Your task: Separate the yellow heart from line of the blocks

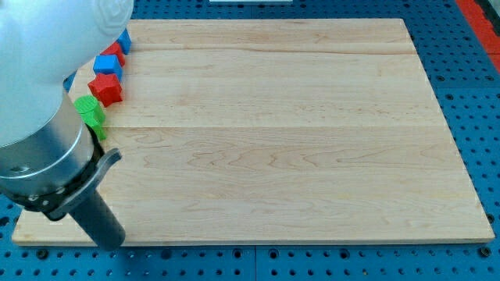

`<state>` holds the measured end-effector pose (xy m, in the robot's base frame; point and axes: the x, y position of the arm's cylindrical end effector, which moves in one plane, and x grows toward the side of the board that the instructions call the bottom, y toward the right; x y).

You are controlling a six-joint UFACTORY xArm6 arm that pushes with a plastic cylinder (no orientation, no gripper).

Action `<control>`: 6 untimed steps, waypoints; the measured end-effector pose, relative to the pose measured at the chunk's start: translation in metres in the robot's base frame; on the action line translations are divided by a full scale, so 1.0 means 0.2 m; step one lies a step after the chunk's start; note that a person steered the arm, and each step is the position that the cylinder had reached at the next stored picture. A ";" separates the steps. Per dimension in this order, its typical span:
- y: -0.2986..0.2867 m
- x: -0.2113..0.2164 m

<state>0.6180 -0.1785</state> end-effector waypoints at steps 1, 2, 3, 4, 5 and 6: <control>-0.38 0.00; -0.63 -0.04; -0.63 -0.11; -0.63 -0.18; -0.63 -0.22; -0.63 -0.38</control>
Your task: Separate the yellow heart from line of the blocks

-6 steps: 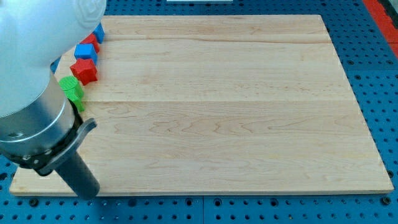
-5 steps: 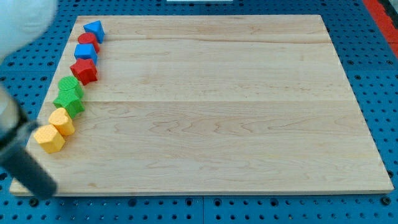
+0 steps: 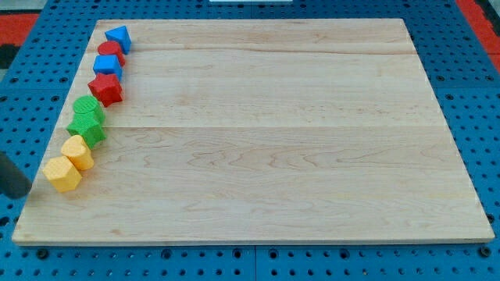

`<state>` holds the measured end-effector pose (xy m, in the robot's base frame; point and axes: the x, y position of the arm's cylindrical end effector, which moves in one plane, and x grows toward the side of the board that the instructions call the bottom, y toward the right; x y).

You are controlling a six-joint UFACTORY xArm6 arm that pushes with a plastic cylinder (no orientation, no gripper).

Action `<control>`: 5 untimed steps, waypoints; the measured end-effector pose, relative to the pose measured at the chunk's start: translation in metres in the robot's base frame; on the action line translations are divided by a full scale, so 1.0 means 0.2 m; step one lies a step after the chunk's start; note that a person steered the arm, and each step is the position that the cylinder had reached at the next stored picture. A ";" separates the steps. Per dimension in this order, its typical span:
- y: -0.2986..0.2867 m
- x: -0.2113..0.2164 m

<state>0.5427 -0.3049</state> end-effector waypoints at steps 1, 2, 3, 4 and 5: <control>0.02 -0.03; 0.17 -0.08; 0.19 -0.18; 0.25 -0.19; 0.41 -0.19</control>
